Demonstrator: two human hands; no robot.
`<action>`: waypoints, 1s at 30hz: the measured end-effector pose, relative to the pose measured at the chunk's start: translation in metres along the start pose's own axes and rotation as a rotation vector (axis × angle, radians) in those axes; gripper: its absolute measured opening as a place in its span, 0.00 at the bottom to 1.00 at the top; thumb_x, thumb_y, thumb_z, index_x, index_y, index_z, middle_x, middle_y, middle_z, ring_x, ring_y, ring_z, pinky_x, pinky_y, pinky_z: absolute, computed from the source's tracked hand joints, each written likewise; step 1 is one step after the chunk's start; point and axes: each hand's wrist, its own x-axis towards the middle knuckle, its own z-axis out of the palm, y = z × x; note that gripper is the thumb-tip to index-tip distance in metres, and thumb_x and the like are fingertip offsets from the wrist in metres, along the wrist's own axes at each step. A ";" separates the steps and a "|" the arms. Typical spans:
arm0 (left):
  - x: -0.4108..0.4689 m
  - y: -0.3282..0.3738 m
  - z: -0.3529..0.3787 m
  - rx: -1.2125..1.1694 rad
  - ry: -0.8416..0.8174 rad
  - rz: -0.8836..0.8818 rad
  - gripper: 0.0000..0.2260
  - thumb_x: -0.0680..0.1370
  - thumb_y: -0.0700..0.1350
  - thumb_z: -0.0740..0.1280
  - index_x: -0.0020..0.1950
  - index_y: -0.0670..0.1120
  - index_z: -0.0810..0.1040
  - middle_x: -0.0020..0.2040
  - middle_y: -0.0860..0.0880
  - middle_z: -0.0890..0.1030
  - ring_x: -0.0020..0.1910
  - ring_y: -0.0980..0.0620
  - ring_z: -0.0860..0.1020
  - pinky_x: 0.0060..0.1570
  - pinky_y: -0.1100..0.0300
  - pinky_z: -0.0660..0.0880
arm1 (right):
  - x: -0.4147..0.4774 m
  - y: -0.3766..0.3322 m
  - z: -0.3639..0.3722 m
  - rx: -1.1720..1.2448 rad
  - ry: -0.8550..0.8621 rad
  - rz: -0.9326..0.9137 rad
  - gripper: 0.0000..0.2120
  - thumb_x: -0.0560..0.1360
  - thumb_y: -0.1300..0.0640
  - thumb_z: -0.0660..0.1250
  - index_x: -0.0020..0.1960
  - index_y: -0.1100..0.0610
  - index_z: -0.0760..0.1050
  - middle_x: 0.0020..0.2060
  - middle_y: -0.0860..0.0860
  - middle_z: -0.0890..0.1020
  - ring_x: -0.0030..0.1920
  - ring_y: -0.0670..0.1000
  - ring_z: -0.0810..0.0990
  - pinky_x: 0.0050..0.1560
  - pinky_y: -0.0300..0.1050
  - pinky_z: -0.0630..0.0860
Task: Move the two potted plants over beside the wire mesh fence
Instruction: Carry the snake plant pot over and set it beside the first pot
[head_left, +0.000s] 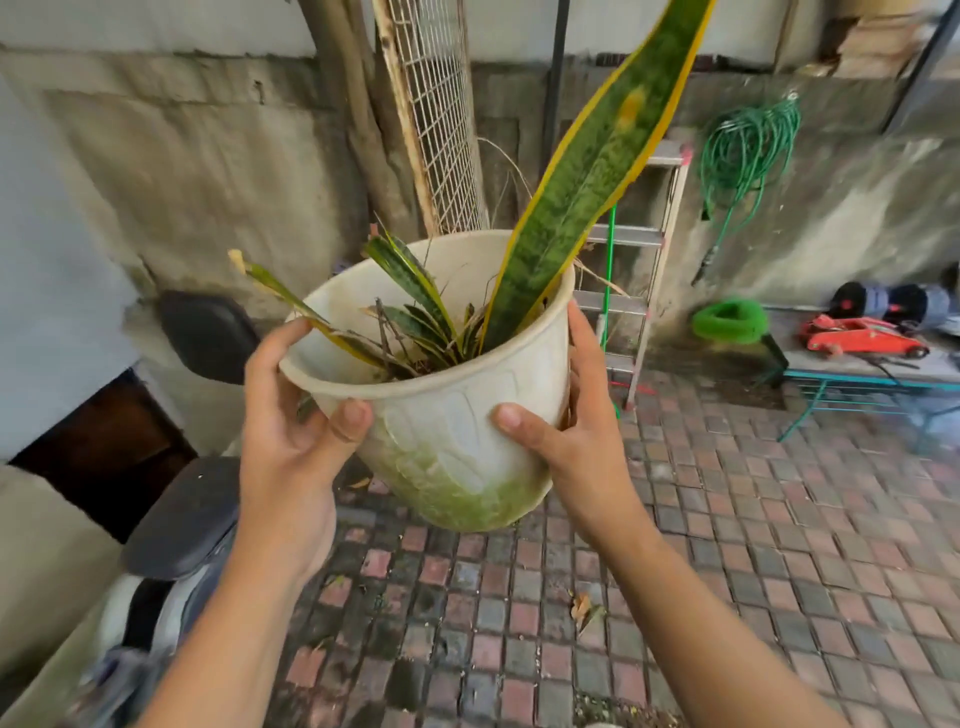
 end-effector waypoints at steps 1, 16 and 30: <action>0.012 -0.013 0.008 -0.019 -0.013 -0.019 0.44 0.64 0.66 0.83 0.74 0.54 0.72 0.65 0.56 0.83 0.64 0.57 0.81 0.58 0.63 0.82 | 0.010 0.008 -0.008 0.006 0.019 0.011 0.50 0.59 0.33 0.83 0.76 0.30 0.64 0.80 0.51 0.67 0.80 0.55 0.69 0.77 0.65 0.70; 0.194 -0.194 0.159 -0.188 -0.300 -0.149 0.36 0.66 0.64 0.82 0.71 0.59 0.73 0.64 0.60 0.85 0.62 0.60 0.84 0.59 0.64 0.80 | 0.162 0.118 -0.140 -0.135 0.330 0.003 0.51 0.65 0.44 0.82 0.82 0.45 0.60 0.80 0.58 0.69 0.80 0.62 0.69 0.78 0.71 0.65; 0.269 -0.324 0.336 -0.166 -0.204 -0.185 0.38 0.64 0.54 0.85 0.70 0.54 0.73 0.62 0.62 0.85 0.59 0.62 0.84 0.53 0.65 0.82 | 0.303 0.213 -0.336 -0.089 0.281 0.061 0.52 0.59 0.36 0.85 0.77 0.34 0.64 0.81 0.56 0.67 0.81 0.60 0.68 0.78 0.69 0.67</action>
